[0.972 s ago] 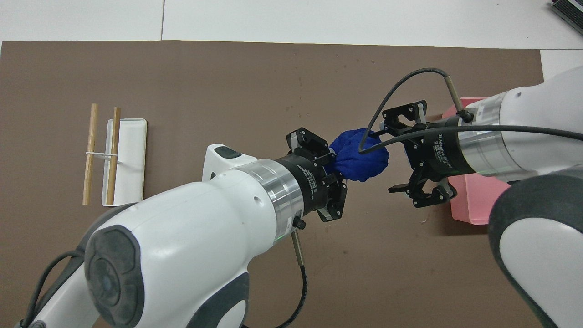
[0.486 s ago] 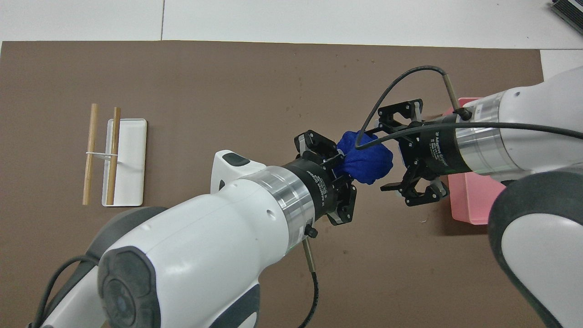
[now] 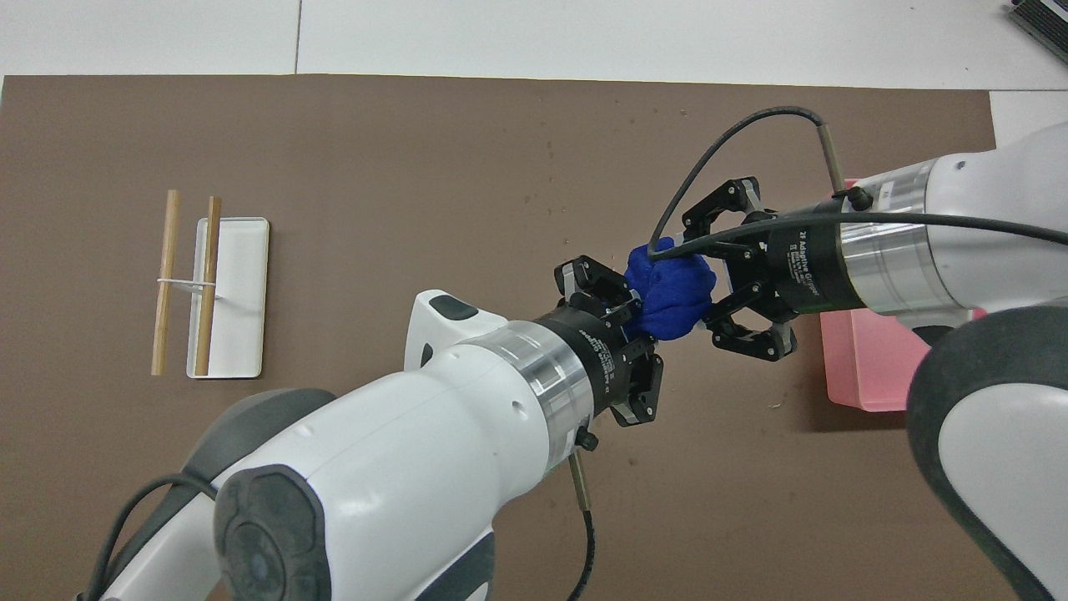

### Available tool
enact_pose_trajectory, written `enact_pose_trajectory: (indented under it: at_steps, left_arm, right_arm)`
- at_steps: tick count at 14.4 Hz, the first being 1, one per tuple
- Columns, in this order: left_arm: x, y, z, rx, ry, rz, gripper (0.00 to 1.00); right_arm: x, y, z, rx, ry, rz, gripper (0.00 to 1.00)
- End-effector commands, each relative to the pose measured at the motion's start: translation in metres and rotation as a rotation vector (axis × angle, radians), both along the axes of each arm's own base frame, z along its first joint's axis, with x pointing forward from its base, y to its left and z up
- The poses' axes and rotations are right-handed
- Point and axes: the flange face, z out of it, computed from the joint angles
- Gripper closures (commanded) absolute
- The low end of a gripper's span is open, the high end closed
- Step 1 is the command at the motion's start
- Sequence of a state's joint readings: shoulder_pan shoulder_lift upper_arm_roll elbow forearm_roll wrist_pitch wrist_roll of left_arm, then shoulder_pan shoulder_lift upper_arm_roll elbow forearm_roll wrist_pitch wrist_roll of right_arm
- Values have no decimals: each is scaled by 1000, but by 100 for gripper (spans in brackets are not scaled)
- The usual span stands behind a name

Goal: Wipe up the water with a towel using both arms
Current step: 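Close the right gripper on the blue cloth held by the left gripper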

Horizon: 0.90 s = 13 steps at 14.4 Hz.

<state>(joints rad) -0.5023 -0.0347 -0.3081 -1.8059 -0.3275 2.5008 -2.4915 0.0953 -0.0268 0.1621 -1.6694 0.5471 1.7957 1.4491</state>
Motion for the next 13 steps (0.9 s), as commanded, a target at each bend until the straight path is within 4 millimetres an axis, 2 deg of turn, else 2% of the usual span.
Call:
enact_pose_trajectory:
  at_steps: [1, 3, 4, 5, 6, 7, 9, 11, 13]
  left_arm:
    - [-7, -6, 8, -32, 3, 30, 100]
    - [-7, -6, 8, -31, 4, 30, 100]
    - [-7, -6, 7, -28, 3, 28, 100]
    - [-7, -6, 7, -19, -7, 21, 92]
    - [-5, -4, 6, -3, -18, 19, 13]
    - [-2, -2, 4, 7, -15, 24, 0]
    - [1, 4, 0, 28, 0, 27, 0]
    - [13, 20, -4, 64, 39, 48, 0]
    - [22, 32, -5, 83, 54, 64, 0]
  right_arm:
    - [1, 1, 1, 22, -30, 6, 100]
    - [0, 6, 1, 4, -55, 43, 100]
    - [-6, 20, 0, -76, -111, 110, 100]
    - [-12, 36, -4, -194, -172, 188, 100]
    - [-14, 39, -6, -217, -184, 201, 100]
    - [-14, 39, -6, -218, -187, 206, 100]
    - [-11, 37, -6, -211, -190, 181, 100]
    - [-6, 30, -8, -197, -164, 120, 100]
    - [-4, 32, -8, -171, -156, 93, 100]
